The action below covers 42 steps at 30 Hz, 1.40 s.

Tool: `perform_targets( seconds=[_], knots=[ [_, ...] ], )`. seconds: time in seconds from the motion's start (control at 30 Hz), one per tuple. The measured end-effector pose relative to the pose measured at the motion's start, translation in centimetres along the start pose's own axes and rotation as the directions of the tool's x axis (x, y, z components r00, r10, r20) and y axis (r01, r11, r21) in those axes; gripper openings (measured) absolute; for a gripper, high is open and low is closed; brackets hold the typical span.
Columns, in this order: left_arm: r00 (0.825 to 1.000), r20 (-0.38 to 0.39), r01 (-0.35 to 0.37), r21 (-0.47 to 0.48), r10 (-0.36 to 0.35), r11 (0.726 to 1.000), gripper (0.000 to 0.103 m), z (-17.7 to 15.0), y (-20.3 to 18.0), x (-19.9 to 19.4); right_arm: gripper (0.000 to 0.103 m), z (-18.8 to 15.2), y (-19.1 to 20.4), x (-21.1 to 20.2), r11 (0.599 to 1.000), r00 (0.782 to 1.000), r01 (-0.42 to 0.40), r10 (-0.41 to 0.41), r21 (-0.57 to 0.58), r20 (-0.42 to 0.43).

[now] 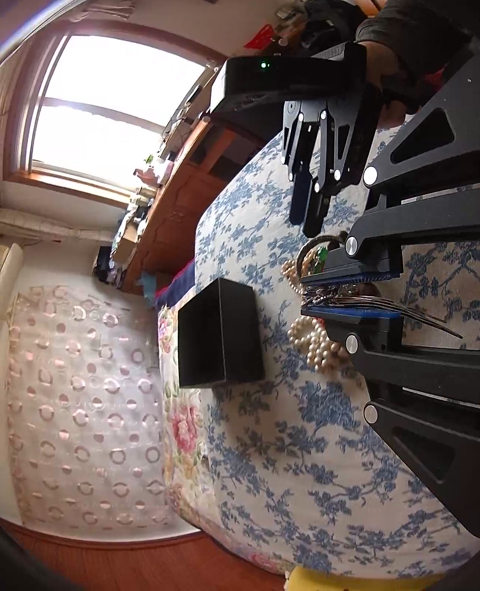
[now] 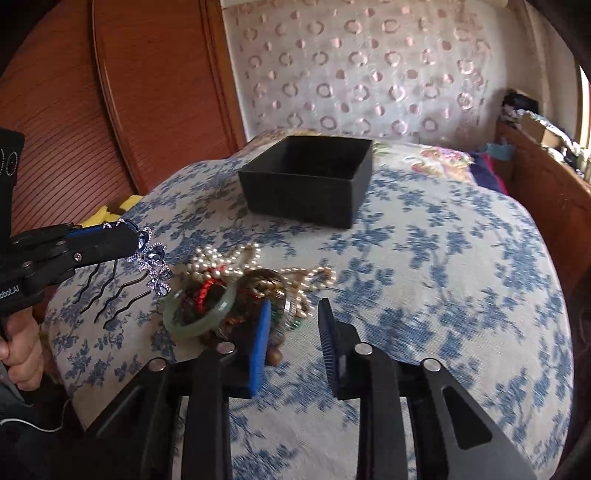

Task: Organize jewelry
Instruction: 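Close the right tool on the silver bangle in the pile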

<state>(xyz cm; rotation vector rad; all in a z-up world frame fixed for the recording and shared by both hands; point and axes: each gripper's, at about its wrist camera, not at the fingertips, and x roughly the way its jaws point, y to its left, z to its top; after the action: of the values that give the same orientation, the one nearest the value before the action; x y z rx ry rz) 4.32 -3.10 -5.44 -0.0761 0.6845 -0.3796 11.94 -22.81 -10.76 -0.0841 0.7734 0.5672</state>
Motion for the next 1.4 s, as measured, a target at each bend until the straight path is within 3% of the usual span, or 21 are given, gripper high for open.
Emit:
perform_targets(
  seconds=[0.1,0.3,0.5,0.9,1.17,1.4],
  knots=[
    [1.0,0.004,-0.012,-0.004,0.012,1.0,0.01,0.1,0.5,-0.1,0.026,0.4,0.3,0.8,1.0,1.0,-0.015,0.015,-0.002,-0.017],
    [1.0,-0.001,-0.013,-0.018,0.013,1.0,0.01,-0.3,1.0,-0.1,0.012,0.4,-0.2,1.7,0.999,0.997,-0.028,0.029,0.017,-0.067],
    [1.0,-0.007,-0.016,-0.018,0.015,1.0,0.01,-0.8,0.9,0.1,0.005,0.7,0.3,0.7,0.999,0.998,-0.033,0.031,-0.035,-0.056],
    [1.0,-0.019,-0.014,-0.019,0.014,1.0,0.01,-1.3,0.8,0.5,0.004,1.5,1.7,-2.0,0.979,0.999,0.029,-0.036,-0.2,-0.035],
    [0.998,-0.069,-0.012,-0.003,0.012,1.0,0.01,-2.0,0.5,2.3,0.0,1.6,1.9,-2.7,0.953,0.996,0.066,-0.082,-0.296,-0.043],
    [0.997,-0.072,-0.018,0.0,0.018,1.0,0.01,-2.0,0.5,2.5,0.0,1.9,1.3,-2.8,0.957,0.995,0.068,-0.084,-0.283,-0.045]
  ],
)
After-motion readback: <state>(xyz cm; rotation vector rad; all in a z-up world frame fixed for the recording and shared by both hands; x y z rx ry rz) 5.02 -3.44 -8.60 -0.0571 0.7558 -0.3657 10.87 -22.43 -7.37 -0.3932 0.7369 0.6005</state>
